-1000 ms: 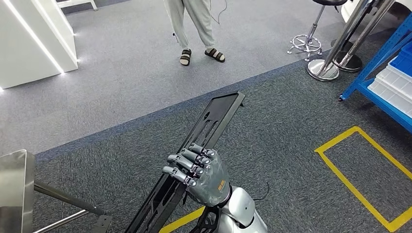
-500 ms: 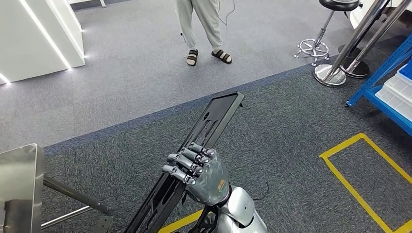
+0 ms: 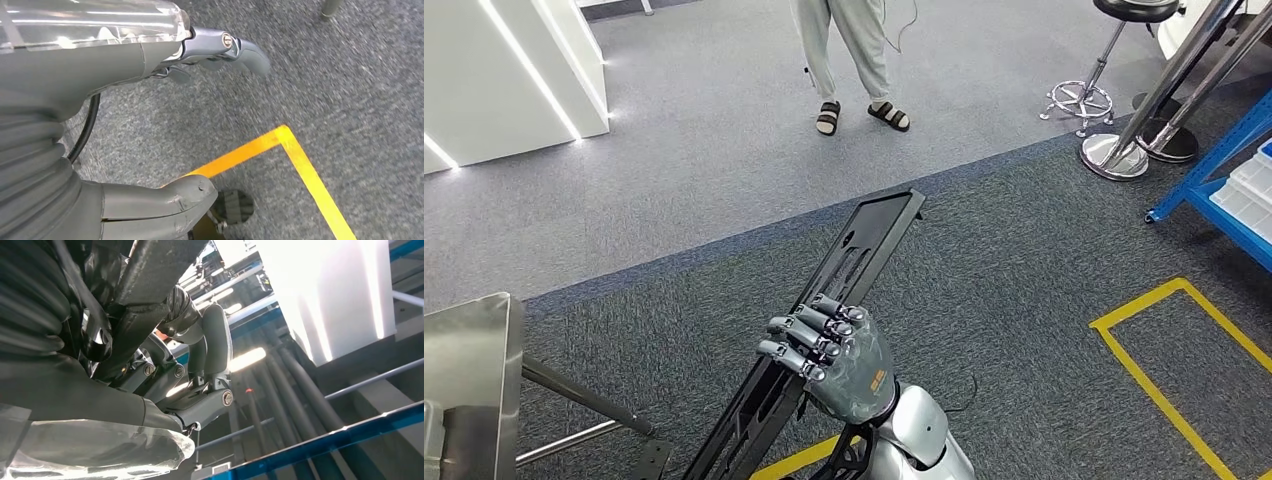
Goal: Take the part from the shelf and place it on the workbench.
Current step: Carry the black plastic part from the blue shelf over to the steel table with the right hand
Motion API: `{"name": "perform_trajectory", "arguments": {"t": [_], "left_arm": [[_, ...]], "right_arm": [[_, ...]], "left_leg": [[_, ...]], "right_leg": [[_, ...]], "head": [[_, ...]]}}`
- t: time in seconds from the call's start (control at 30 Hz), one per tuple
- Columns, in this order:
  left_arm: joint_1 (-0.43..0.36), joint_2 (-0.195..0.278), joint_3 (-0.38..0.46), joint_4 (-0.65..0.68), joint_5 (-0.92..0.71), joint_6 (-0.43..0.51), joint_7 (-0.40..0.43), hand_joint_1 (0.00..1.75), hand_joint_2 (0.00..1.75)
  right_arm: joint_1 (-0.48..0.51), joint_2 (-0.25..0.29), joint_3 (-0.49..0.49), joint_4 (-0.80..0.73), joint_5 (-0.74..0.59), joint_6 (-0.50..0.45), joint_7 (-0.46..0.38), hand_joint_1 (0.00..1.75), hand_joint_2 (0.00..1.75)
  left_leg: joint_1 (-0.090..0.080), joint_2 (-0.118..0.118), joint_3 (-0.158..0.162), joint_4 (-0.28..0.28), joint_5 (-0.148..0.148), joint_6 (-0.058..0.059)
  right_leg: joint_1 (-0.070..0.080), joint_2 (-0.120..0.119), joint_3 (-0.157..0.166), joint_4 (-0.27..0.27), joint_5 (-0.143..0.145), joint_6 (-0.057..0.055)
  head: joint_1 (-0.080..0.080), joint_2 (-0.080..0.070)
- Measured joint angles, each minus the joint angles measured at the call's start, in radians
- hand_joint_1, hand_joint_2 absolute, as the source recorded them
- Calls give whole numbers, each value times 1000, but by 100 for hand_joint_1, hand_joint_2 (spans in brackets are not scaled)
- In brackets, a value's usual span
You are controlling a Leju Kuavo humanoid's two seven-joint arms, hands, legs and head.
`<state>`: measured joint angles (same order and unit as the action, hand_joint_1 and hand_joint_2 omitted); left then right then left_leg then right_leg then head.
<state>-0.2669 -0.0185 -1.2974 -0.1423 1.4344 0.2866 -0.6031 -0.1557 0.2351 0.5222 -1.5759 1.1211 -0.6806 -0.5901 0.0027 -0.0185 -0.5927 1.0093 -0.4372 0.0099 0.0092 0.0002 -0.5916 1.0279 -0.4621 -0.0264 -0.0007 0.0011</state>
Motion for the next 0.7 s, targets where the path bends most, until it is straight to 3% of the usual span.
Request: {"name": "perform_trajectory", "arguments": {"t": [0.07, 0.1, 0.2, 0.23, 0.27, 0.3, 0.37, 0.43, 0.53, 0.6, 0.7], "left_arm": [[-1, -2, 0, 0, -2, 0, -1, 0, 175], [-1, -2, 0, 0, -4, 0, 0, 0, 175], [1, -2, 0, 0, -7, 2, 4, 0, 175], [2, -3, 0, 0, -7, 2, 6, 0, 175], [3, -3, 0, 0, -7, 3, 8, 0, 175], [4, -3, 0, 0, -7, 4, 8, 0, 175], [2, -3, 0, 0, -8, 5, 9, 0, 175], [-1, -3, 0, 0, -8, 6, 10, 0, 175], [1, -4, 0, 0, -8, 7, 13, 0, 175], [0, -4, 0, 0, -8, 8, 14, 0, 175], [0, -4, 0, 0, -8, 11, 14, 0, 175]], "right_arm": [[0, 0, 0, 0, 1, 0, -1, 175, 175], [0, 1, 0, 0, 3, 0, -2, 175, 175], [2, 1, -2, 0, 20, 0, -6, 175, 175], [3, 1, -3, 0, 26, 0, -6, 175, 175], [4, 1, -5, 0, 30, 0, -7, 175, 175], [4, 1, -6, 0, 29, 0, -9, 175, 175], [5, 1, -6, 0, 20, 0, -19, 175, 175], [5, 1, -6, 0, 11, 0, -29, 175, 175], [6, 1, -7, 0, 12, 0, -34, 175, 175], [6, 1, -9, 0, 11, 0, -34, 175, 175], [10, 1, -12, 0, 10, 0, -34, 175, 175]], "left_leg": [[2, 2, -8, 21, -16, -10], [2, 4, -23, 57, -38, -16], [8, 10, -112, 243, -127, -30], [10, 11, -133, 284, -137, -33], [11, 12, -137, 289, -127, -36], [13, 13, -120, 253, -100, -37], [15, 15, -47, 110, -33, -36], [11, 15, 0, 16, -5, -26], [8, 12, 4, 2, -4, -4], [11, 12, 9, -7, 1, 9], [10, 13, 10, -11, 3, 21]], "right_leg": [[-5, -2, 6, -10, 5, -8], [-8, -4, 9, -15, 8, -12], [-10, -8, 12, -15, 7, -16], [-10, -9, 11, -14, 6, -16], [-10, -9, 11, -12, 5, -16], [-11, -9, 12, -10, 3, -14], [-11, -9, 14, -4, -3, -8], [-10, -9, 13, 1, -7, 2], [-10, -9, 13, -1, -8, 17], [-11, -7, 2, 28, -31, 26], [-14, -4, -77, 196, -117, 30]], "head": [[0, 0], [0, 0], [0, 0], [0, 0], [0, 0], [0, 0], [0, 0], [0, 0], [0, 0], [0, 0], [0, 0]]}}
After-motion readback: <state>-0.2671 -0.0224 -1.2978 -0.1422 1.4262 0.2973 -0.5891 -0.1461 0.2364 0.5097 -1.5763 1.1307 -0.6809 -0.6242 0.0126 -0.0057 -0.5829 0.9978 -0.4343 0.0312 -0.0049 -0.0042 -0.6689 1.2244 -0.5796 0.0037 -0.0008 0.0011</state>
